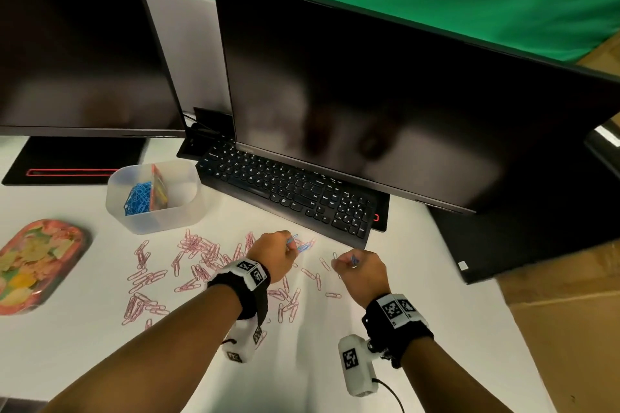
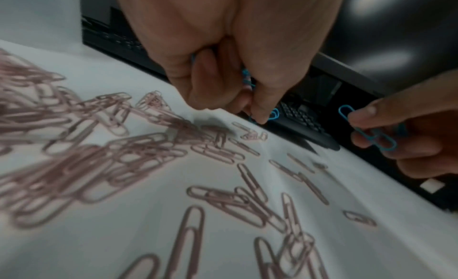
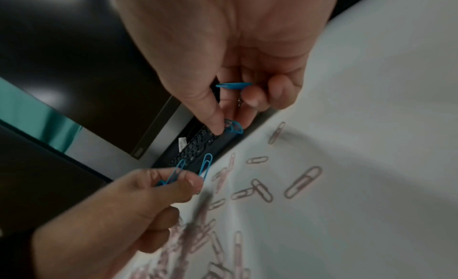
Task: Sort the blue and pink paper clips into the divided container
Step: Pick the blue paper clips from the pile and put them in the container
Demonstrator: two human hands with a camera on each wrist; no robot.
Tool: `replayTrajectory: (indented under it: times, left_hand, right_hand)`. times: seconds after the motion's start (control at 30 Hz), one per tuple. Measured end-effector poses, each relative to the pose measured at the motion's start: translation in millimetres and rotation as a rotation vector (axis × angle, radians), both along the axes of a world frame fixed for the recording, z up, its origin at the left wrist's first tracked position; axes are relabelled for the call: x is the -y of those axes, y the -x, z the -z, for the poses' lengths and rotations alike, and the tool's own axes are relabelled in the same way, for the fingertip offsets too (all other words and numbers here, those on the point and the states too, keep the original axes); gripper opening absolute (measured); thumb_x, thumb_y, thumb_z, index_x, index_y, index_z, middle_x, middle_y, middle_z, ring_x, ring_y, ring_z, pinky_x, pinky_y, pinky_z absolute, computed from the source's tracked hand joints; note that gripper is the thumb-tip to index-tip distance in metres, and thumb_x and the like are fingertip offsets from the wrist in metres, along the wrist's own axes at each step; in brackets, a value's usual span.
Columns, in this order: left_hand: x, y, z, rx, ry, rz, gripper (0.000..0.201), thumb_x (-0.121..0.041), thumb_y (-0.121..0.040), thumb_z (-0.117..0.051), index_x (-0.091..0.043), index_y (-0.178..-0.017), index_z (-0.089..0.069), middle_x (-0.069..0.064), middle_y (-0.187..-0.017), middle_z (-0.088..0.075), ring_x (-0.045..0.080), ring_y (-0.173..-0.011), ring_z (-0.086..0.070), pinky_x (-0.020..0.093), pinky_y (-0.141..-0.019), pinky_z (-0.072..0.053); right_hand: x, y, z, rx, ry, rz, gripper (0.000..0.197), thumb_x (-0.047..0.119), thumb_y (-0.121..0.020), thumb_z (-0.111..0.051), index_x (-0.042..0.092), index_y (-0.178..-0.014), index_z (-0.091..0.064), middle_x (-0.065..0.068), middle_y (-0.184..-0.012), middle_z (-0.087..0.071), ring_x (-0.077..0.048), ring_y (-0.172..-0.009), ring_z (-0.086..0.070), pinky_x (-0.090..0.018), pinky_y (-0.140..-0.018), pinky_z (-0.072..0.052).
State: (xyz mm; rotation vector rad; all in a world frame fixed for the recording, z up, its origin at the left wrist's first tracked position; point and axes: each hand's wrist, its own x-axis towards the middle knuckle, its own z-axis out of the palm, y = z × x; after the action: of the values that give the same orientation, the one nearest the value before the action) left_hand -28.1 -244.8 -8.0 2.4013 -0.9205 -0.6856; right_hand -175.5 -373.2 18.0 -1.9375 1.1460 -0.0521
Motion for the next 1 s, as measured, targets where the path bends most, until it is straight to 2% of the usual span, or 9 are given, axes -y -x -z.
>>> replayTrajectory:
  times: [0.07, 0.2, 0.27, 0.4, 0.57, 0.67, 0.83, 0.9, 1.0]
  left_hand:
    - [-9, 0, -5, -0.092, 0.056, -0.028, 0.021, -0.019, -0.092, -0.046, -0.013, -0.072, -0.047, 0.005, -0.069, -0.058, 0.025, -0.065, -0.051, 0.025, -0.053, -0.038]
    - [-32, 0, -21, -0.367, 0.279, -0.199, 0.011, -0.012, -0.086, -0.060, -0.014, -0.076, -0.064, 0.000, -0.079, -0.067, 0.011, -0.068, -0.059, 0.022, -0.067, -0.043]
    - [-46, -2, -35, -0.531, 0.405, -0.321, 0.012, -0.001, -0.087, -0.059, -0.009, -0.082, -0.067, 0.000, -0.075, -0.067, 0.001, -0.046, -0.051, 0.014, -0.053, -0.040]
    - [-82, -25, -52, -0.750, 0.519, -0.624, 0.026, 0.004, -0.088, -0.053, -0.012, -0.104, -0.067, -0.003, -0.061, -0.060, 0.009, -0.039, -0.030, 0.018, -0.041, -0.028]
    - [-127, -76, -77, -0.867, 0.686, -0.907, 0.025, 0.000, -0.089, -0.039, -0.006, -0.088, -0.064, 0.001, -0.067, -0.040, 0.011, -0.047, -0.024, 0.018, -0.040, -0.022]
    - [-150, -111, -90, -0.800, 0.669, -0.990, 0.024, -0.003, -0.088, -0.039, -0.012, -0.075, -0.056, 0.002, -0.065, -0.043, 0.014, -0.047, -0.033, 0.018, -0.040, -0.029]
    - [-171, -161, -103, -0.693, 0.494, -1.025, 0.020, -0.007, -0.088, -0.045, -0.009, -0.072, -0.057, 0.005, -0.064, -0.051, 0.019, -0.053, -0.046, 0.026, -0.054, -0.039]
    - [-176, -174, -105, -0.691, 0.440, -0.999, 0.017, -0.007, -0.088, -0.046, -0.009, -0.075, -0.056, 0.006, -0.064, -0.051, 0.020, -0.054, -0.047, 0.027, -0.056, -0.042]
    - [-179, -187, -106, -0.726, 0.395, -0.975, 0.012, -0.005, -0.090, -0.047, -0.004, -0.084, -0.056, 0.012, -0.069, -0.053, 0.023, -0.057, -0.050, 0.032, -0.055, -0.045]
  right_hand:
    - [-4, -6, -3, 0.076, -0.088, 0.017, 0.010, 0.020, -0.078, -0.074, 0.013, -0.072, -0.070, 0.001, -0.068, -0.068, -0.012, -0.067, -0.062, -0.021, -0.066, -0.045]
    - [-19, -28, -18, 0.228, -0.299, 0.065, 0.013, 0.003, -0.079, -0.071, 0.013, -0.072, -0.067, 0.001, -0.059, -0.062, -0.004, -0.042, -0.048, -0.016, -0.048, -0.040]
    - [-30, -45, -26, 0.274, -0.429, 0.054, 0.014, -0.004, -0.082, -0.064, 0.010, -0.079, -0.066, -0.005, -0.064, -0.061, -0.009, -0.044, -0.046, -0.019, -0.043, -0.038]
    - [-58, -91, -38, 0.274, -0.665, -0.041, 0.016, -0.009, -0.087, -0.054, 0.004, -0.088, -0.065, -0.010, -0.067, -0.057, -0.018, -0.050, -0.049, -0.025, -0.045, -0.042]
    - [-103, -162, -60, 0.209, -0.765, -0.212, 0.025, -0.011, -0.091, -0.045, 0.006, -0.079, -0.059, -0.007, -0.058, -0.052, -0.017, -0.047, -0.053, -0.026, -0.043, -0.051]
    - [-130, -208, -71, 0.174, -0.726, -0.293, 0.026, -0.012, -0.091, -0.045, 0.006, -0.075, -0.056, -0.010, -0.062, -0.053, -0.013, -0.039, -0.057, -0.025, -0.044, -0.052]
    - [-168, -272, -70, 0.087, -0.499, -0.464, 0.015, 0.001, -0.087, -0.055, 0.012, -0.078, -0.058, -0.010, -0.080, -0.063, -0.022, -0.072, -0.064, -0.038, -0.079, -0.059]
    - [-179, -289, -67, 0.060, -0.415, -0.491, 0.008, 0.005, -0.086, -0.057, 0.006, -0.091, -0.064, -0.012, -0.086, -0.064, -0.023, -0.074, -0.065, -0.040, -0.078, -0.060]
    - [-189, -306, -65, 0.000, -0.320, -0.532, 0.029, 0.010, -0.086, -0.056, 0.000, -0.112, -0.063, -0.009, -0.091, -0.064, -0.019, -0.073, -0.064, -0.030, -0.065, -0.059]
